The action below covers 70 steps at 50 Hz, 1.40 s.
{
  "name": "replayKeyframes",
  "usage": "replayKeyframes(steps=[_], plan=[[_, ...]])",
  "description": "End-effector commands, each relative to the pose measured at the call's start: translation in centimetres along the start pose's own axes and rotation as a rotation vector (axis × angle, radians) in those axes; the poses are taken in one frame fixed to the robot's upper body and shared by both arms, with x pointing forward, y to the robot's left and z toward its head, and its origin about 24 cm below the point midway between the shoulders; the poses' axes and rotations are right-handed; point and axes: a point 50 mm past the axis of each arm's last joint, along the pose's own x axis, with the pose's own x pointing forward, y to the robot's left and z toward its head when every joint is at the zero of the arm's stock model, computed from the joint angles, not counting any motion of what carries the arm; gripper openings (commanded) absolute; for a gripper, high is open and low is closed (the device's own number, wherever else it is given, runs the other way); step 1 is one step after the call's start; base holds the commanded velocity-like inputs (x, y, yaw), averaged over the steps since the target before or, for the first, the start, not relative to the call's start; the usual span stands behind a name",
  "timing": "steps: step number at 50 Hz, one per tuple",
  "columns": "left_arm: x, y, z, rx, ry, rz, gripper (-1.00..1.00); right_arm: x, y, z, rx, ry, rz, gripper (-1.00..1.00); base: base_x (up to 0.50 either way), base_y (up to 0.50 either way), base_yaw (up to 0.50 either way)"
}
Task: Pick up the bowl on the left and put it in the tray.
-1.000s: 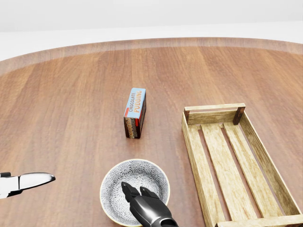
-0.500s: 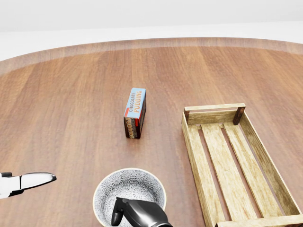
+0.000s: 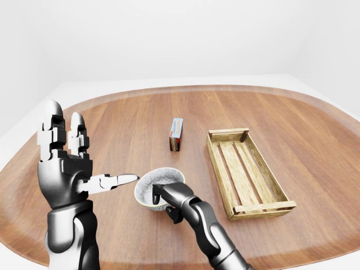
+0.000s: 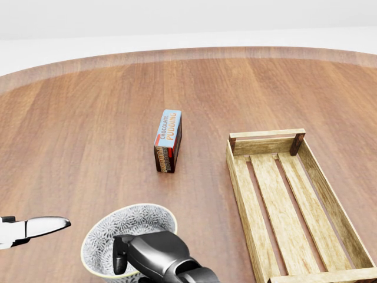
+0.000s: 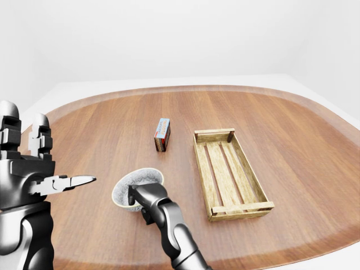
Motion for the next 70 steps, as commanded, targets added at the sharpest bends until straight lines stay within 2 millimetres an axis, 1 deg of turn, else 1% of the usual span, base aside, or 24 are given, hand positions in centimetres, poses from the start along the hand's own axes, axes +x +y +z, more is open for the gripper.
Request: replayKeyframes(steps=[1, 9, 12, 17, 18, 19, 20, 26, 30, 36, 39, 41, 49, 54, 64, 70], plan=[[0.0, 0.0, 0.0, -0.001, -0.001, 0.000, 1.00, -1.0, -3.4, 2.7, -0.165, -0.018, -0.038, -1.00, 0.00, 0.00, 0.00], [0.0, 0.0, 0.2, -0.002, -0.009, 0.001, 1.00, -1.5, -4.5, 2.9, -0.190, 0.002, -0.058, -1.00, 0.00, 0.00, 0.00], [0.0, 0.0, 0.2, -0.002, -0.010, 0.002, 1.00, -1.8, -5.3, 2.8, -0.197, 0.010, -0.075, -1.00, 0.00, 0.00, 0.00], [0.0, 0.0, 0.1, -0.002, -0.005, 0.003, 1.00, -2.5, -6.9, 2.9, -0.213, 0.021, -0.134, -1.00, 0.00, 0.00, 0.00], [0.0, 0.0, 0.2, -0.001, -0.008, 0.003, 1.00, -2.7, -7.6, 2.9, -0.214, 0.024, -0.161, -1.00, 0.00, 0.00, 0.00], [0.0, 0.0, 0.2, -0.001, -0.009, 0.003, 1.00, -2.7, -7.6, 2.9, -0.214, 0.025, -0.163, -1.00, 0.00, 0.00, 0.00], [0.0, 0.1, 0.1, -0.002, -0.006, 0.003, 1.00, -3.0, -8.2, 2.7, -0.214, 0.032, -0.186, -1.00, 0.00, 0.00, 0.00], [0.1, 0.0, 0.0, -0.002, -0.002, 0.003, 1.00, -3.9, -10.1, 2.0, -0.209, 0.047, -0.264, -1.00, 0.00, 0.00, 0.00], [0.1, 0.0, -0.1, -0.001, 0.003, 0.003, 1.00, -5.1, -11.7, 1.9, -0.233, 0.066, -0.346, -1.00, 0.00, 0.00, 0.00], [0.0, 0.0, -0.2, 0.001, 0.007, 0.003, 1.00, -6.3, -13.4, 1.5, -0.255, 0.095, -0.428, -1.00, 0.00, 0.00, 0.00], [0.0, 0.0, -0.1, 0.001, 0.003, 0.003, 1.00, -6.7, -13.9, 1.1, -0.254, 0.106, -0.450, -1.00, 0.00, 0.00, 0.00], [0.1, 0.0, -0.2, 0.001, 0.006, 0.004, 1.00, -7.4, -14.4, 0.9, -0.256, 0.114, -0.483, -1.00, 0.00, 0.00, 0.00], [0.0, -0.1, -0.2, 0.003, 0.008, 0.001, 1.00, -8.7, -15.5, 0.6, -0.278, 0.139, -0.550, -1.00, 0.00, 0.00, 0.00], [0.0, -0.1, -0.3, 0.003, 0.013, 0.000, 1.00, -9.9, -16.9, 0.3, -0.310, 0.171, -0.621, -1.00, 0.00, 0.00, 0.00], [0.0, -0.2, -0.4, 0.004, 0.017, -0.001, 1.00, -11.2, -19.0, -0.9, -0.337, 0.214, -0.681, -1.00, 0.00, 0.00, 0.00], [-0.1, -0.2, -0.4, 0.005, 0.020, -0.002, 1.00, -11.7, -19.7, -1.2, -0.344, 0.216, -0.704, -1.00, 0.00, 0.00, 0.00]])
